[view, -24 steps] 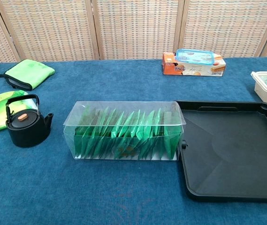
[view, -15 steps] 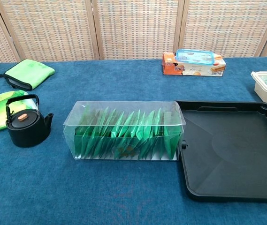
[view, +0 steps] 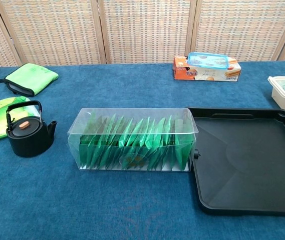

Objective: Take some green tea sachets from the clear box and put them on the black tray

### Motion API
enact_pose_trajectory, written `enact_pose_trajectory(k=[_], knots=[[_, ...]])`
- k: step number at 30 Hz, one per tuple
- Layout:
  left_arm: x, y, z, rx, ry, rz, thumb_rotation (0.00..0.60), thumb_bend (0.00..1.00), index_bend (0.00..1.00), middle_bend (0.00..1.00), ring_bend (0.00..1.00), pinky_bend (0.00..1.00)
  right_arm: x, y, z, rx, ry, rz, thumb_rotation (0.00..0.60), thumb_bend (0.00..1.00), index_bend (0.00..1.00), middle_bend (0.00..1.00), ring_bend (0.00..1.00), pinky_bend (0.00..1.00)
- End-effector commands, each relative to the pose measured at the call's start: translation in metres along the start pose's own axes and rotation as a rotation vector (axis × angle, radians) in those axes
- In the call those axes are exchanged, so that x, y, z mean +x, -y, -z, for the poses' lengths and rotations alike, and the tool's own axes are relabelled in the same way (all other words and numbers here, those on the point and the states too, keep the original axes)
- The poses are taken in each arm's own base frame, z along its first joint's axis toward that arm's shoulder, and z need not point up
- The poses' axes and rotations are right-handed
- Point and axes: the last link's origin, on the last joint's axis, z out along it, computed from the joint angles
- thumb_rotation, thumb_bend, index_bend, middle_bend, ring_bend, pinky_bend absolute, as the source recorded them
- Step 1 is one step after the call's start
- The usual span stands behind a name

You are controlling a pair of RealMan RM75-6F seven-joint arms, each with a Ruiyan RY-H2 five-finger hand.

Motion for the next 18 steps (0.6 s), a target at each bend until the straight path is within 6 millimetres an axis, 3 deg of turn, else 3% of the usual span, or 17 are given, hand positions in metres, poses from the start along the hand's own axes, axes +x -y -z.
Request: enact_pose_trajectory(k=[1,10,18], knots=[[0.000,0.002,-0.002,0.007,0.000,0.003,0.600,0.12,0.00,0.00,0.00,0.00,-0.008,0.033,-0.056,0.080,0.104,-0.056,0.600,0.00,0.00,0.00,0.00,0.00],[-0.002,0.007,-0.008,0.041,0.007,0.009,0.600,0.12,0.00,0.00,0.00,0.00,-0.053,0.071,-0.122,0.090,0.255,-0.082,0.600,0.03,0.03,0.00,0.00,0.00],[-0.006,0.008,-0.010,0.053,0.031,0.000,0.600,0.12,0.00,0.00,0.00,0.00,-0.071,0.085,-0.146,0.043,0.271,-0.017,0.600,0.14,0.10,0.00,0.00,0.00]])
